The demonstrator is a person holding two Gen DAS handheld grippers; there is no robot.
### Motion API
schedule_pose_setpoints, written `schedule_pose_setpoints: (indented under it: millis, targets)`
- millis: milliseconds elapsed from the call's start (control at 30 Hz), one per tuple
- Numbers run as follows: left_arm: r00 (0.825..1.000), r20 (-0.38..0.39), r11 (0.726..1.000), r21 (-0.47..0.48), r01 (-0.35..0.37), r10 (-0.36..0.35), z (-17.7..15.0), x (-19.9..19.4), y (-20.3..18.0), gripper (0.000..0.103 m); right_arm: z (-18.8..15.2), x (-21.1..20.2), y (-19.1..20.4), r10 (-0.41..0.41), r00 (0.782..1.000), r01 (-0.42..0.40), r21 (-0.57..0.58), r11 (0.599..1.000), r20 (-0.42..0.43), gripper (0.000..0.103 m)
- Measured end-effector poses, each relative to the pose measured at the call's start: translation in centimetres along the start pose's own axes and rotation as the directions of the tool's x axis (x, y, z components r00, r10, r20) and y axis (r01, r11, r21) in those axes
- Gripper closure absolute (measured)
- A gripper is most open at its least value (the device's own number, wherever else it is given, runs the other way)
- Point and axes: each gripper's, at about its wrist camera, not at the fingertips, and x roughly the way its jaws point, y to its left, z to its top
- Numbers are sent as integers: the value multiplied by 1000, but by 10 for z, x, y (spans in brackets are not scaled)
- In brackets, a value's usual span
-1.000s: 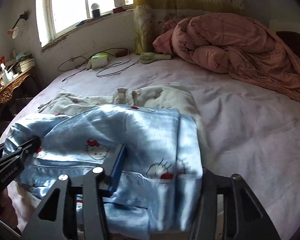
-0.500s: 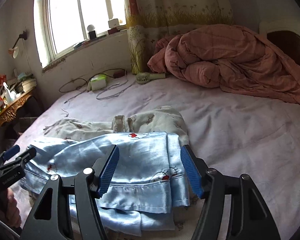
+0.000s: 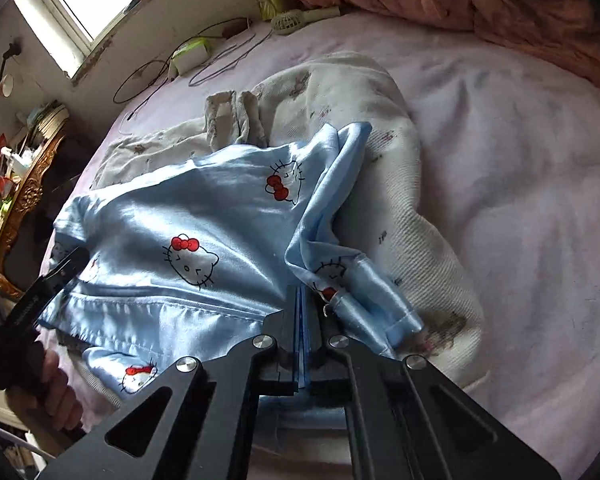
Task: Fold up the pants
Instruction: 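Carry the folded pants with both grippers onto the cream garment stack, then lower the pants onto the stack and open both grippers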
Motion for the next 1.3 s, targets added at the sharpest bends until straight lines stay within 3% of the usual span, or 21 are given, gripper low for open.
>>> schedule_pose_setpoints:
  millis: [167, 267, 367, 433, 533, 700, 767, 867, 900, 967, 1067, 1200, 1300]
  targets:
    - [999, 43, 999, 26, -31, 30, 2, -17, -10, 32, 3, -8, -8, 30, 1000, -30, 49, 998, 4, 102]
    - [988, 135, 991, 104, -88, 74, 4, -38, -24, 22, 3, -22, 3, -38, 997, 38, 6, 999, 73, 98]
    - [973, 215, 987, 122, -108, 80, 6, -62, -31, 19, 1, -42, 18, -136, 972, 145, -31, 989, 191, 66]
    - [966, 252, 988, 124, -93, 60, 7, -77, -33, 11, -2, -55, 27, -151, 950, 172, -57, 983, 272, 40]
    - [955, 295, 984, 154, -88, 39, 8, -90, -41, 1, -5, -66, 36, -187, 925, 228, -88, 970, 332, 34]
    - [943, 331, 967, 233, -100, 18, 2, -103, -62, 1, -8, -80, 34, -167, 908, 205, -60, 977, 384, 17]
    - [938, 345, 964, 255, -82, -11, 0, -117, -69, 1, -7, -85, 37, -182, 892, 216, -37, 976, 415, 16]
    - [902, 430, 966, 248, -69, -46, -2, -156, -75, 1, -10, -102, 36, -180, 878, 225, -51, 973, 444, 11]
    - [889, 455, 969, 236, -67, -49, -3, -169, -76, 1, -12, -108, 34, -163, 876, 215, -65, 974, 453, 5]
    - [875, 479, 976, 216, -41, -69, -5, -193, -77, 1, -16, -119, 32, -169, 865, 230, -74, 970, 472, 1]
    - [864, 488, 969, 249, -1, -125, -13, -223, -85, 1, -31, -139, 32, -241, 818, 305, -39, 952, 522, 1]
    - [837, 530, 949, 313, -45, -135, -47, -265, -91, 1, -67, -171, 27, -194, 801, 240, -6, 971, 566, 1]
    - [825, 537, 947, 320, -4, -178, -74, -300, -86, 1, -101, -191, 28, -168, 797, 207, -1, 978, 581, 1]
